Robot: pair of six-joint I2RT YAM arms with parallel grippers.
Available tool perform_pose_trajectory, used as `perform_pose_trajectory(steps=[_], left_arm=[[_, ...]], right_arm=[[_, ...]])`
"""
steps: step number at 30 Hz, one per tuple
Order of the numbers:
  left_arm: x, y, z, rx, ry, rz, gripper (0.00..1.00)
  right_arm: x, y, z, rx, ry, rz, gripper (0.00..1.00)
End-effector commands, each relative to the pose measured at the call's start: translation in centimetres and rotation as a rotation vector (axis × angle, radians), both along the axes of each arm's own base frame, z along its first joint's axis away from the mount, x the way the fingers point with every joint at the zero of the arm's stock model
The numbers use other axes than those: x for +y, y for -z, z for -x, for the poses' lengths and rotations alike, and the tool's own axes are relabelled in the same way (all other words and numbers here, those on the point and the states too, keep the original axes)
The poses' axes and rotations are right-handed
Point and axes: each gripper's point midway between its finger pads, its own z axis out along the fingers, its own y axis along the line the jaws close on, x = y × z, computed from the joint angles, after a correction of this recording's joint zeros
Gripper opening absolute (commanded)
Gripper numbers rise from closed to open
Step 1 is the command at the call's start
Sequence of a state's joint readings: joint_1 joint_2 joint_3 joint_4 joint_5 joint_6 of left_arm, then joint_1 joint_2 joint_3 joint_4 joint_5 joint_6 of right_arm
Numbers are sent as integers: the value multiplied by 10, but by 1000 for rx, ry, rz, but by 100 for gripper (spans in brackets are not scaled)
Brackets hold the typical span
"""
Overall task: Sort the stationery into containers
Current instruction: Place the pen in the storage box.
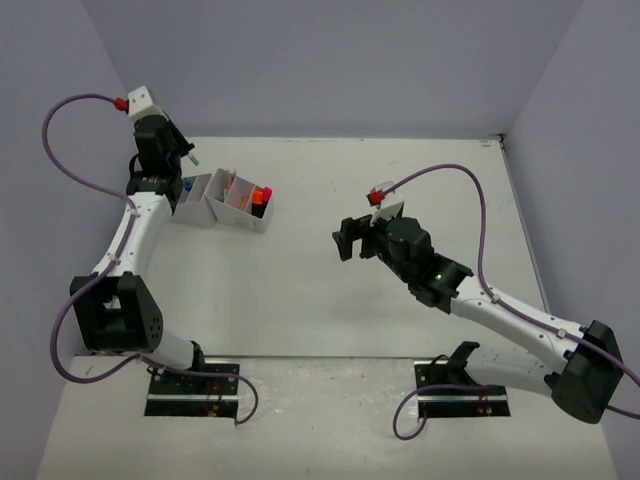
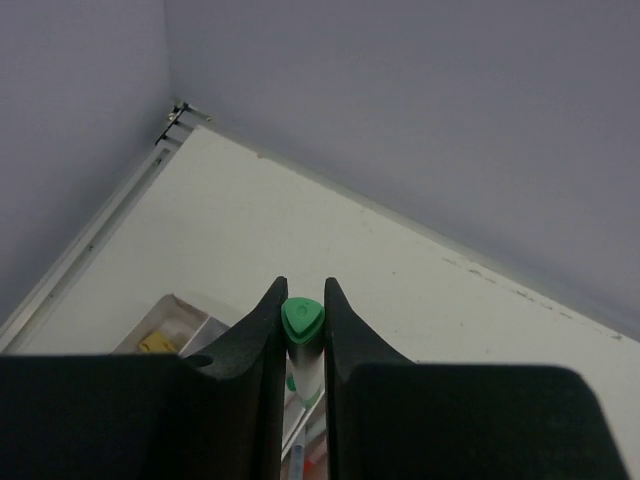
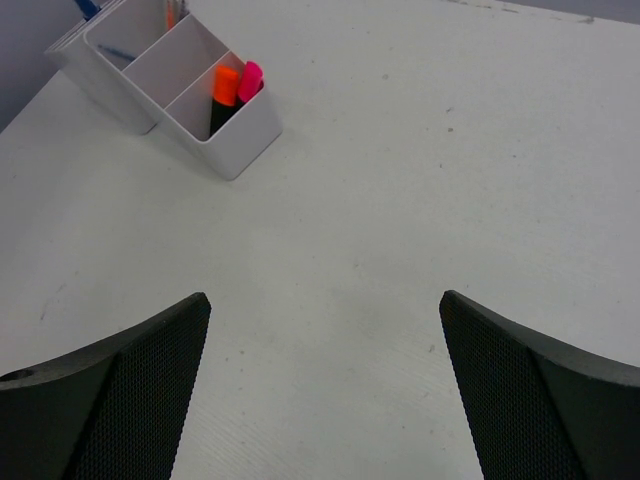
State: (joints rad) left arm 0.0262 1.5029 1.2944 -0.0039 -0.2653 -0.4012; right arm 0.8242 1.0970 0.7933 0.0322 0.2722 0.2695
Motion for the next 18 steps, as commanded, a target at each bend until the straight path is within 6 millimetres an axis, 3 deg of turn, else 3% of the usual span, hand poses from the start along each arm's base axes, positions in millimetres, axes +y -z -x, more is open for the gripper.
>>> perform_pose_trajectory(steps=[1, 8, 13, 14, 17, 18], left_arm=[[15, 21, -11, -18, -5, 35, 0], [17, 67, -11, 45, -10, 39, 0], [12, 80, -10, 49, 11, 49, 0], [10, 82, -10, 50, 24, 55, 3], [1, 89, -8, 60, 62, 72, 38], [0, 90, -7, 61, 68, 74, 45]], right_arm=[[8, -7, -2, 8, -13, -32, 99], [12, -11, 4, 9, -48, -53, 99], [13, -12, 5, 9, -58, -55, 99], [13, -11, 4, 10, -58, -53, 99], [15, -9, 4, 17, -63, -47, 99], [16, -8, 4, 20, -64, -46, 99]])
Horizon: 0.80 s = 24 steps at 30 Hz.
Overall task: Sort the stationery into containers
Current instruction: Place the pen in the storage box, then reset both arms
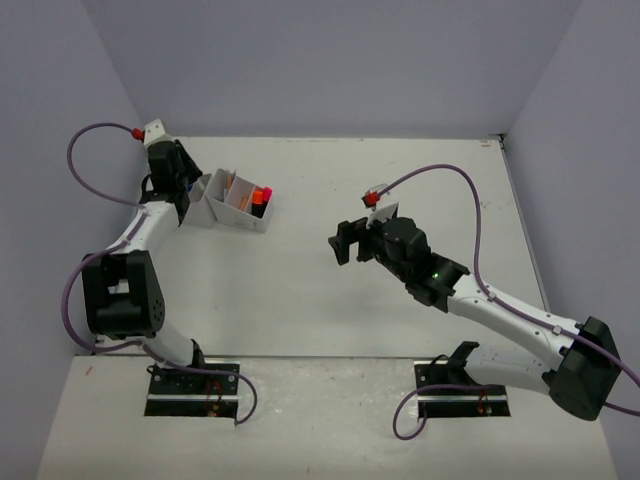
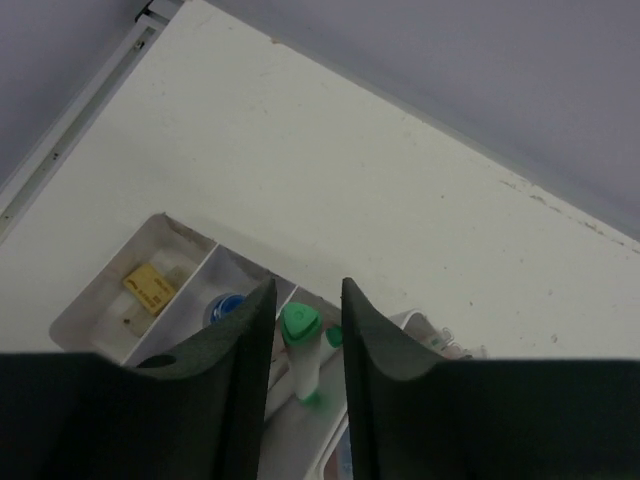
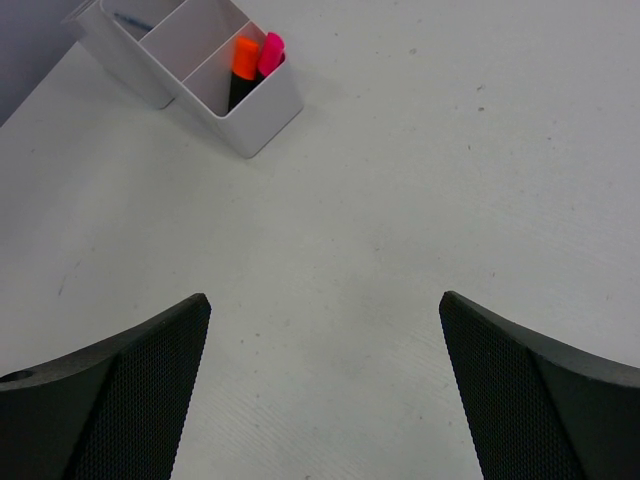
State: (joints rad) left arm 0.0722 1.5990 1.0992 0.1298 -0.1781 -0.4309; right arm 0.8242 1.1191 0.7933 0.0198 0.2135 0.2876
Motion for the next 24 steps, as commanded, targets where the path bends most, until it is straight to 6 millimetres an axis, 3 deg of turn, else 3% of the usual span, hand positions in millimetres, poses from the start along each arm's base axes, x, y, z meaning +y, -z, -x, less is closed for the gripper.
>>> perform_pose_trajectory(steps=[1, 4, 6, 8, 10, 13, 17, 22, 24], left_arm=[[-8, -18, -5, -87, 41, 19, 52], [-15, -24, -1, -86, 67, 14, 64], [-20, -40, 4, -106, 74, 7, 68], [-35, -62, 12, -123, 106, -12, 81], [-68, -84, 23, -120, 164, -49, 94], [-95, -127, 62, -149, 169, -90, 100], [-110, -159, 118, -221, 225, -39, 100], [-106, -165, 160, -263, 265, -36, 100], [-107, -162, 166, -247, 291, -53, 100]], right_arm=[[7, -18, -2, -21, -16, -44, 99], [10, -18, -2, -6, -26, -39, 99], [10, -19, -2, -5, -22, -37, 99], [5, -24, -4, -1, 6, -27, 99], [-6, -34, -3, 24, 47, 1, 99], [-39, -72, -3, 19, 189, 34, 99], [-110, -127, 4, -110, 434, 41, 99], [-179, -156, 41, -178, 586, -48, 99], [-192, -151, 50, -166, 613, -55, 99]])
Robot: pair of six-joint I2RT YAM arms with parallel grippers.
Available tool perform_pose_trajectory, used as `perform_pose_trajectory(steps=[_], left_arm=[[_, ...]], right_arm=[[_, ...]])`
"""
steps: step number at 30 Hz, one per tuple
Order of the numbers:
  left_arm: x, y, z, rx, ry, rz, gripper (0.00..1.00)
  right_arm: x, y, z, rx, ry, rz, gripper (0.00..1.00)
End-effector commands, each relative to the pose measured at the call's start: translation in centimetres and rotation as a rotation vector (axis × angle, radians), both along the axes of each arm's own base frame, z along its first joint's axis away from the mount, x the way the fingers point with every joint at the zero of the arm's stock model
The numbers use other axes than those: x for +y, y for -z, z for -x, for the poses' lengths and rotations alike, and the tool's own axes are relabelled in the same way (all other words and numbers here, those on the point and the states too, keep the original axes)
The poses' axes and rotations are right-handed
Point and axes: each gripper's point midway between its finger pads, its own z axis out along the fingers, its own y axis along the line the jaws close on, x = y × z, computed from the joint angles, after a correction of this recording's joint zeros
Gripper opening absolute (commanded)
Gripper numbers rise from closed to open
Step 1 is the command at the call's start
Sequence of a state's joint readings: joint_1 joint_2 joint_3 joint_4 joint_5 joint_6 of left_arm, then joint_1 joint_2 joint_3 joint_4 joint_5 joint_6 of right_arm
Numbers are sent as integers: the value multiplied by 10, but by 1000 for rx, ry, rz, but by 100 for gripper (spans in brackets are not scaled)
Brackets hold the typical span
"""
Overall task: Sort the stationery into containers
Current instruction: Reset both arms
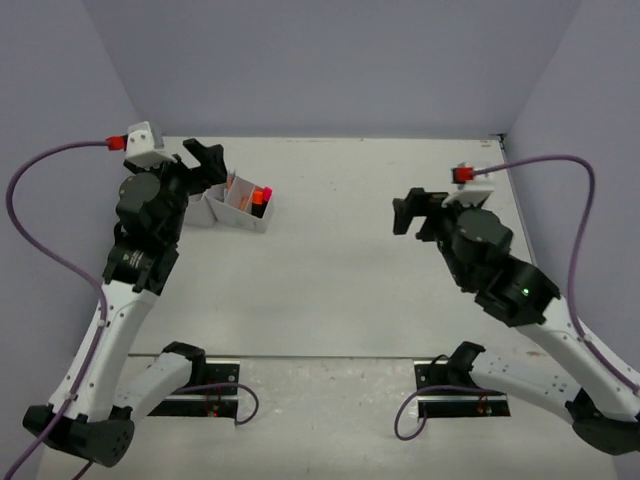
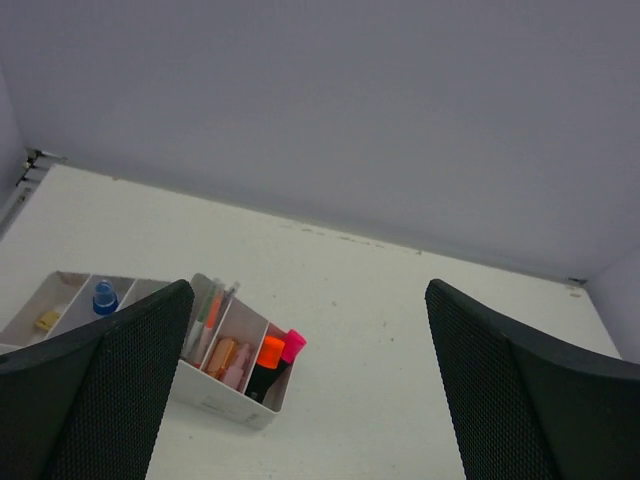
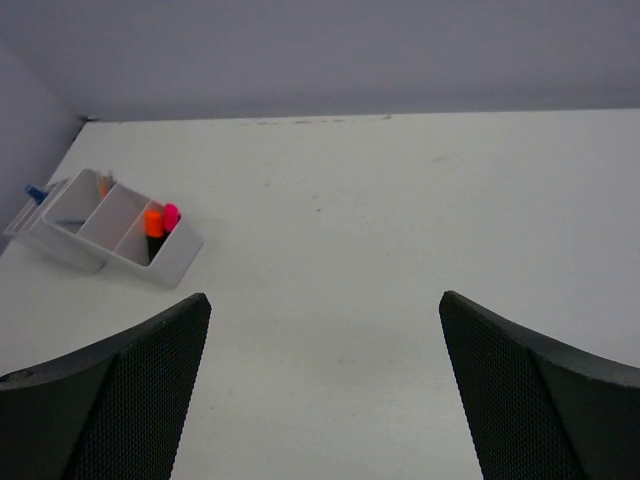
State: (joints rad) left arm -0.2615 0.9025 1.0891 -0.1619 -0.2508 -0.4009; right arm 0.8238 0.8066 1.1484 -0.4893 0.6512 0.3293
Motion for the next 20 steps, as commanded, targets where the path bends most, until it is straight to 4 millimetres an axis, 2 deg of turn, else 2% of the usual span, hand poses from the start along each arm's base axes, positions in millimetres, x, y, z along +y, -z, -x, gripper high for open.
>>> perform_pose_trajectory(steps=[1, 2, 4, 6, 10, 15, 20], left_arm=[[3, 50, 14, 168, 19, -83, 100], [4, 57, 20, 202, 21, -96, 100], [8, 61, 29, 221, 14, -105, 100], [17, 81, 38, 260, -19, -122, 100], [43, 101, 48, 226, -139, -161, 100], [59, 122, 60, 229, -223, -155, 100], [65, 122, 67, 196, -246, -143, 100]], right_arm=[[-70, 9, 30, 16, 208, -2, 99], [-83, 14, 38, 18, 239, -14, 99], [-96, 30, 47, 50, 270, 8, 99], [-112, 52, 56, 69, 317, 6, 99], [-120, 77, 63, 87, 341, -13, 99], [-122, 87, 68, 75, 331, -69, 99], [-122, 88, 67, 63, 331, -77, 99]])
